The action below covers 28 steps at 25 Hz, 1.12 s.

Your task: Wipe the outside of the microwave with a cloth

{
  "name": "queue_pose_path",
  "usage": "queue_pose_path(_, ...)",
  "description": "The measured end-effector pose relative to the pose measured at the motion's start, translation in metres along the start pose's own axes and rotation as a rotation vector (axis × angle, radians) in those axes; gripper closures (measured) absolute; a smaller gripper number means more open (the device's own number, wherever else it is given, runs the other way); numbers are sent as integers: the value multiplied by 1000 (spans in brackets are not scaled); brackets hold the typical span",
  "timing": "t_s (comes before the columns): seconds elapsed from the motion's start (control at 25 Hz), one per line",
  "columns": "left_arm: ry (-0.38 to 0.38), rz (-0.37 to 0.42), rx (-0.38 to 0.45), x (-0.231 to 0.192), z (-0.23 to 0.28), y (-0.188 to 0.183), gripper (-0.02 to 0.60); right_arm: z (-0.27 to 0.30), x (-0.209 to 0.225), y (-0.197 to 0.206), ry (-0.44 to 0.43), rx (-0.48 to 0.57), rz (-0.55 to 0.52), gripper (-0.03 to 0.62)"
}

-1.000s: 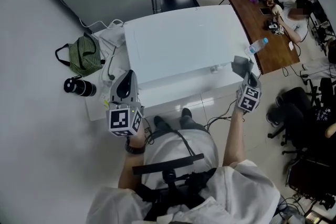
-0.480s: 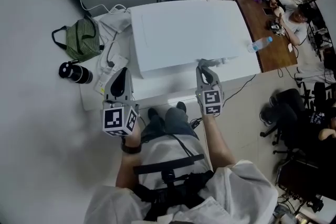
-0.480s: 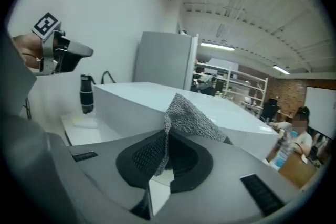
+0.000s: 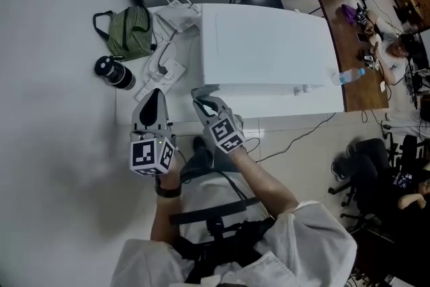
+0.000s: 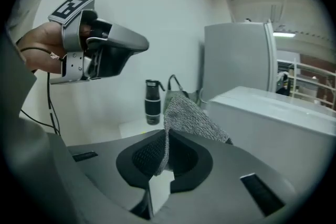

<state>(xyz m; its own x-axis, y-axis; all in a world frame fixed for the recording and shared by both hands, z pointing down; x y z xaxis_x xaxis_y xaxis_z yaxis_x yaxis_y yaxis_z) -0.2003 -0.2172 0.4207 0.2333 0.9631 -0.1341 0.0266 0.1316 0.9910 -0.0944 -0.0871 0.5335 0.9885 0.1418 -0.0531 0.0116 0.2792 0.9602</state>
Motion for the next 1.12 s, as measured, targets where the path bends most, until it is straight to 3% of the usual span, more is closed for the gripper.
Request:
queue_pose_path(0.12,-11,-2,0,-6,-6,-2,554,21,-36,-13,-140,20,-73,572)
queue_pose_path(0.24,-8,-4,-2,-6,-7,-2,554,19,-37,-11,-146,12,-109,572)
queue_pose_path(0.36,8,0,-8,-1,-2,-2,554,3,0,7,9,-8,-28,572)
queue_pose_path(0.56,91,27,-53,20,16,3,554,-43,54,43,269,-22,10,572)
queue_pose_path(0.84,168,57,-112,64,52,18,554,-140,135,90,560,-13,145,572)
queue_pose_path(1.12,306,55,-137,114,77,31,554,-250,202,134,876,-45,232,572)
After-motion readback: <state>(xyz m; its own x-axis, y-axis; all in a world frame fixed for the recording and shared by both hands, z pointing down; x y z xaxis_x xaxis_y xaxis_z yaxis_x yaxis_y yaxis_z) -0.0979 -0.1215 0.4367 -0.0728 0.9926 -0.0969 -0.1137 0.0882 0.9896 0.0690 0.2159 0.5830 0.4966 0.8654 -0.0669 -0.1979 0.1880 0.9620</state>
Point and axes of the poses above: the fingertips, and each gripper's own axes: z forward along the fingers, x to its right, y out of its underside, the point moved 9 cm from there along -z, backward along the fingers, and after that the axes turned 8 degrees about x, right-handed, at the moved point
